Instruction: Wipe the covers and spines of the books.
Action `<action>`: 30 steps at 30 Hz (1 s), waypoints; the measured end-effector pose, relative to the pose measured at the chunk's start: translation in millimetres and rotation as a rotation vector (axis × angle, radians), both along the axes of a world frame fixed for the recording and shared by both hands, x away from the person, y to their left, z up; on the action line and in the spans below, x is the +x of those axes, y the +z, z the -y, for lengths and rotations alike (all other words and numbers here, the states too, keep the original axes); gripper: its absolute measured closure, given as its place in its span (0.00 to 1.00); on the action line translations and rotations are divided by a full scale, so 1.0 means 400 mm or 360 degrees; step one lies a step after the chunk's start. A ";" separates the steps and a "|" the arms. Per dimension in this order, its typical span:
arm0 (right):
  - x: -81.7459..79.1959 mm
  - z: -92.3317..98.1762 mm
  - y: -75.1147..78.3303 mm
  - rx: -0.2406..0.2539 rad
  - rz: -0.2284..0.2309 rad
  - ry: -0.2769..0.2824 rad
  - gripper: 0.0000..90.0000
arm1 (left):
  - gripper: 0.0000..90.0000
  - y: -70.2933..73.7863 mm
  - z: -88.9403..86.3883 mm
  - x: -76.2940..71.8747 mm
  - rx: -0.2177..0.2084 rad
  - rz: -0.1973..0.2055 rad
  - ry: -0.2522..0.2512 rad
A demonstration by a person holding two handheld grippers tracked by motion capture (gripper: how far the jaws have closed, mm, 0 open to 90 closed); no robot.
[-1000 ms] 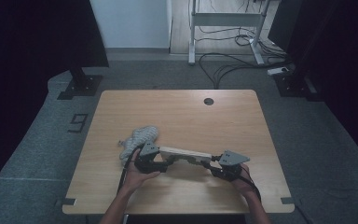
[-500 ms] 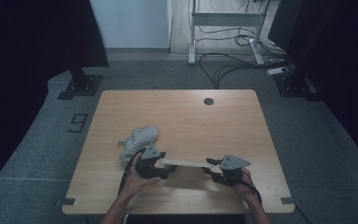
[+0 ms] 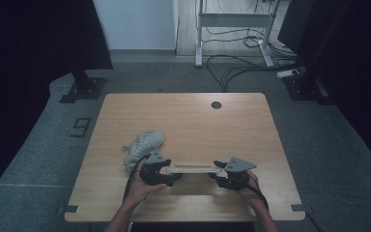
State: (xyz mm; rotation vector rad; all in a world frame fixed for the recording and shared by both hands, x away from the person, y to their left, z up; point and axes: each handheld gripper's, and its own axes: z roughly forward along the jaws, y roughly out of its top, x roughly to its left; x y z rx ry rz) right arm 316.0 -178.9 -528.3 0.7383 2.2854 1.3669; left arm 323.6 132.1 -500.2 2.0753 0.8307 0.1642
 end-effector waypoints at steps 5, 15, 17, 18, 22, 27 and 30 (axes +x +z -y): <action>-0.006 -0.001 0.000 0.0024 -0.0046 -0.0026 0.50 | 0.27 -0.002 0.002 -0.001 0.0017 -0.0011 -0.0008; -0.008 -0.002 0.001 0.0069 -0.0152 -0.0097 0.41 | 0.24 -0.010 0.000 0.004 0.0016 -0.0085 0.0016; -0.007 -0.002 0.000 0.0064 -0.0171 -0.0107 0.41 | 0.24 -0.012 -0.002 0.006 0.0020 -0.0098 0.0026; -0.007 -0.002 -0.001 0.0060 -0.0180 -0.0117 0.40 | 0.24 -0.013 -0.002 0.006 0.0022 -0.0100 0.0029; -0.004 -0.002 -0.004 0.0055 -0.0217 -0.0142 0.37 | 0.24 -0.015 -0.002 0.007 0.0035 -0.0108 0.0036; -0.003 -0.002 -0.002 0.0063 -0.0290 -0.0184 0.33 | 0.24 -0.017 -0.001 0.006 0.0046 -0.0113 0.0032; -0.003 -0.003 0.001 0.0058 -0.0329 -0.0212 0.31 | 0.24 -0.017 -0.001 0.005 0.0049 -0.0116 0.0032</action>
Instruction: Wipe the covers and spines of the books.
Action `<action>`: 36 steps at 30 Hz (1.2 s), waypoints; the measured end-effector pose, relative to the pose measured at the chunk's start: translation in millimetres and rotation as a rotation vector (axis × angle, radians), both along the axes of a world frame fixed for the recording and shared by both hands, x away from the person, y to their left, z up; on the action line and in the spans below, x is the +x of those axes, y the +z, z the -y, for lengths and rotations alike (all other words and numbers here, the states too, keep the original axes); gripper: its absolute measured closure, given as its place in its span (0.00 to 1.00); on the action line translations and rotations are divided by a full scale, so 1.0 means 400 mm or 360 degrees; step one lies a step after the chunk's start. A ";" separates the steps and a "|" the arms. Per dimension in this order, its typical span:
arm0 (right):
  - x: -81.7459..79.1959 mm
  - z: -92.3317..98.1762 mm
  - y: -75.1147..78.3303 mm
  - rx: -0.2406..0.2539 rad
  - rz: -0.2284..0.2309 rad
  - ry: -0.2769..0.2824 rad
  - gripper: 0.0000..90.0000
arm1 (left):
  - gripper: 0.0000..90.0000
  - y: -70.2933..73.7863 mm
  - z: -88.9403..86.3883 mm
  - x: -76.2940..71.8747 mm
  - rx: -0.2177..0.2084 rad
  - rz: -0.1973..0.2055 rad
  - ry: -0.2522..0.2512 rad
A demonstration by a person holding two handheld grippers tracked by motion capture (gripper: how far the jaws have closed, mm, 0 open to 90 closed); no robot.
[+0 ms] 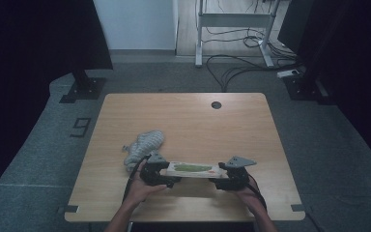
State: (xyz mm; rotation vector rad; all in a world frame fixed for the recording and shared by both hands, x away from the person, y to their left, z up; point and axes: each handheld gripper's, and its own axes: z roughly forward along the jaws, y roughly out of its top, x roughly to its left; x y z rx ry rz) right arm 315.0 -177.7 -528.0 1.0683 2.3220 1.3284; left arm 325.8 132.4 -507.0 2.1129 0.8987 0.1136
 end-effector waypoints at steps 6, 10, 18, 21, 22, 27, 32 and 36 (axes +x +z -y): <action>0.004 0.003 -0.001 0.0007 -0.0085 -0.0042 0.28 | 0.24 -0.002 0.004 -0.003 0.0024 -0.0001 0.0001; 0.008 0.004 -0.004 0.0007 -0.0131 -0.0062 0.27 | 0.24 -0.006 0.008 -0.003 0.0050 -0.0015 0.0001; 0.014 0.008 -0.011 -0.0006 -0.0182 -0.0072 0.28 | 0.24 -0.019 0.016 0.002 0.0089 -0.0053 0.0015; 0.016 0.009 -0.015 -0.0008 -0.0204 -0.0075 0.29 | 0.23 -0.023 0.019 0.004 0.0092 -0.0057 0.0019; 0.016 0.009 -0.017 -0.0012 -0.0203 -0.0070 0.30 | 0.23 -0.024 0.019 0.004 0.0093 -0.0060 0.0019; 0.015 0.007 -0.019 -0.0038 -0.0196 -0.0053 0.31 | 0.23 -0.029 0.019 0.006 0.0099 -0.0078 0.0011; 0.015 0.009 -0.021 -0.0054 -0.0192 -0.0039 0.32 | 0.23 -0.033 0.022 0.006 0.0107 -0.0085 0.0011; 0.015 0.010 -0.026 -0.0074 -0.0202 -0.0032 0.32 | 0.24 -0.039 0.025 0.007 0.0123 -0.0102 0.0012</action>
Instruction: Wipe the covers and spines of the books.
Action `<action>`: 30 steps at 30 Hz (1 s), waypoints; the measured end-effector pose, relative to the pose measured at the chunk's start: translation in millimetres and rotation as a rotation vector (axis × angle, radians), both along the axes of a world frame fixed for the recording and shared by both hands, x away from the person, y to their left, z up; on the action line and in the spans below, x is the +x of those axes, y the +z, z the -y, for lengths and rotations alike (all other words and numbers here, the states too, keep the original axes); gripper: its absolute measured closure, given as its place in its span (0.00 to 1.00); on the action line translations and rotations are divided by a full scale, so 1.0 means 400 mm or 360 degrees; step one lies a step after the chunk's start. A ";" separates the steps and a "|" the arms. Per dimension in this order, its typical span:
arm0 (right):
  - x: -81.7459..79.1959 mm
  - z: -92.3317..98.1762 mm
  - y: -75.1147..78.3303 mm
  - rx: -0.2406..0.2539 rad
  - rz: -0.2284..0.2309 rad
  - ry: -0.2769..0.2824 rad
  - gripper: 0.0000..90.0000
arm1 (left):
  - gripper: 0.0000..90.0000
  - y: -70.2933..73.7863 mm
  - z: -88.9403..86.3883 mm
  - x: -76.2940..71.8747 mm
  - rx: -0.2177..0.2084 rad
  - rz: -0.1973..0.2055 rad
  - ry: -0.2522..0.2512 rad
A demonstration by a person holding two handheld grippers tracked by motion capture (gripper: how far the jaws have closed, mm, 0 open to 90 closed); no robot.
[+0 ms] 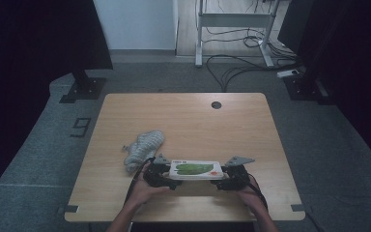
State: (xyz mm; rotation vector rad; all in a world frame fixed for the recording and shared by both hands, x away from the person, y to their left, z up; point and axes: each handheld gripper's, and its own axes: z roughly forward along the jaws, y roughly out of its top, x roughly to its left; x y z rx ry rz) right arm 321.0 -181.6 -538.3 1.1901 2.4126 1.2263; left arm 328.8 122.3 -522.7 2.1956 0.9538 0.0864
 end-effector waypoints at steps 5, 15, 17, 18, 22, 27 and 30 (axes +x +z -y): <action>0.001 0.002 -0.004 -0.0007 -0.0014 0.0019 0.30 | 0.25 -0.007 0.003 0.002 0.0012 -0.0008 0.0001; -0.003 -0.007 -0.015 -0.0042 -0.0014 0.0054 0.33 | 0.29 -0.033 0.025 0.002 0.0041 -0.0015 -0.0040; -0.002 -0.008 -0.015 -0.0051 -0.0008 0.0060 0.33 | 0.30 -0.033 0.024 0.003 0.0038 -0.0016 -0.0038; -0.002 -0.007 -0.015 -0.0052 -0.0007 0.0060 0.33 | 0.30 -0.033 0.023 0.004 0.0041 -0.0014 -0.0036; -0.005 0.002 -0.012 -0.0073 -0.0006 0.0077 0.33 | 0.30 -0.032 0.021 0.002 0.0051 -0.0010 -0.0040; -0.010 0.005 -0.016 -0.0074 -0.0030 0.0113 0.33 | 0.27 -0.029 0.020 -0.003 0.0077 -0.0023 -0.0074; -0.013 -0.001 -0.018 -0.0103 -0.0026 0.0131 0.33 | 0.27 -0.027 0.022 -0.007 0.0076 -0.0023 -0.0087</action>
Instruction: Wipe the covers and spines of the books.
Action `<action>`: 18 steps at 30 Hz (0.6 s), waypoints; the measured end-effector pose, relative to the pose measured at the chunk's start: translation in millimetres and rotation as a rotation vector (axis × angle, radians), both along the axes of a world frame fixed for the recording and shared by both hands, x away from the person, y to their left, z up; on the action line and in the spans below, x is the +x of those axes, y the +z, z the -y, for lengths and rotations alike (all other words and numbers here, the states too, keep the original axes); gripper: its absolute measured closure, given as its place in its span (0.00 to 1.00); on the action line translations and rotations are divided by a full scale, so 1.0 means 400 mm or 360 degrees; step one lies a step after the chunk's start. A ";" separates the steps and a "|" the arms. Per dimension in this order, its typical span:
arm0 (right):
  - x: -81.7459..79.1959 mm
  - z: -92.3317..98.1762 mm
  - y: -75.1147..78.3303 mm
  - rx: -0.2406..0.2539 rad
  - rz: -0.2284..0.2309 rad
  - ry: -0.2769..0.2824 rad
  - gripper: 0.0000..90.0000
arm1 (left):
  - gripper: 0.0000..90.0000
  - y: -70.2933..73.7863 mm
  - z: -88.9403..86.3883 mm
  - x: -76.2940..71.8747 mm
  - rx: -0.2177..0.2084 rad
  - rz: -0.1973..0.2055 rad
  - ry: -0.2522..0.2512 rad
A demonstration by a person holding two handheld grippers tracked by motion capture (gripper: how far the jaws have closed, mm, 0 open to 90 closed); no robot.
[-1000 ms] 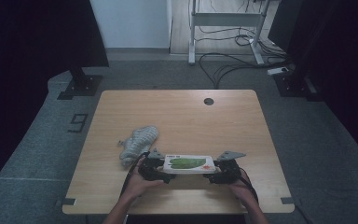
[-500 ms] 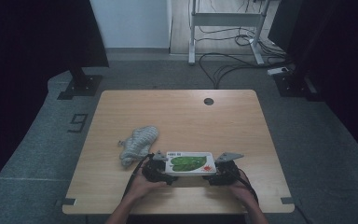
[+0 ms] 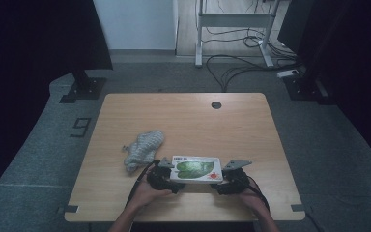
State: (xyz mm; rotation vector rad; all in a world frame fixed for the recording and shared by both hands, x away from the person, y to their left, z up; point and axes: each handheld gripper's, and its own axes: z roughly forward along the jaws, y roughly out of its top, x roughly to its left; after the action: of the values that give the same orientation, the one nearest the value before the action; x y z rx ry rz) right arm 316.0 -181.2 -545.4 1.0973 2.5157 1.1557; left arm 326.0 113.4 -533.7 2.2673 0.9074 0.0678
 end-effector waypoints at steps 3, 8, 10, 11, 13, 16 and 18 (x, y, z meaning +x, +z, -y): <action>-0.001 -0.002 0.000 0.0000 0.0003 -0.0003 0.33 | 0.27 -0.002 0.004 -0.001 0.0007 0.0007 0.0005; -0.001 0.005 0.000 -0.0002 -0.0001 -0.0010 0.32 | 0.27 -0.003 -0.002 0.003 0.0001 0.0013 0.0020; -0.001 0.005 -0.001 -0.0001 0.0005 -0.0017 0.33 | 0.27 -0.003 -0.002 0.003 0.0006 0.0019 0.0021; -0.002 0.005 -0.001 -0.0003 0.0007 -0.0019 0.33 | 0.27 -0.003 -0.001 0.003 0.0008 0.0021 0.0021; -0.003 0.004 0.000 -0.0011 0.0013 -0.0020 0.34 | 0.27 -0.003 -0.001 0.002 0.0012 0.0023 0.0022; -0.006 0.003 0.001 -0.0040 0.0029 -0.0006 0.37 | 0.27 0.000 -0.001 0.000 0.0048 0.0029 0.0020; -0.008 0.003 0.003 -0.0062 0.0034 0.0005 0.38 | 0.28 0.000 -0.001 -0.001 0.0055 0.0028 0.0020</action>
State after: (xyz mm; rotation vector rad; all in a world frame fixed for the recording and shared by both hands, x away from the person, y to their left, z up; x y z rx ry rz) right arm 312.7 -182.2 -544.4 1.0658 2.5139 1.1083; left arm 325.7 113.9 -533.6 2.2892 0.9177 0.1097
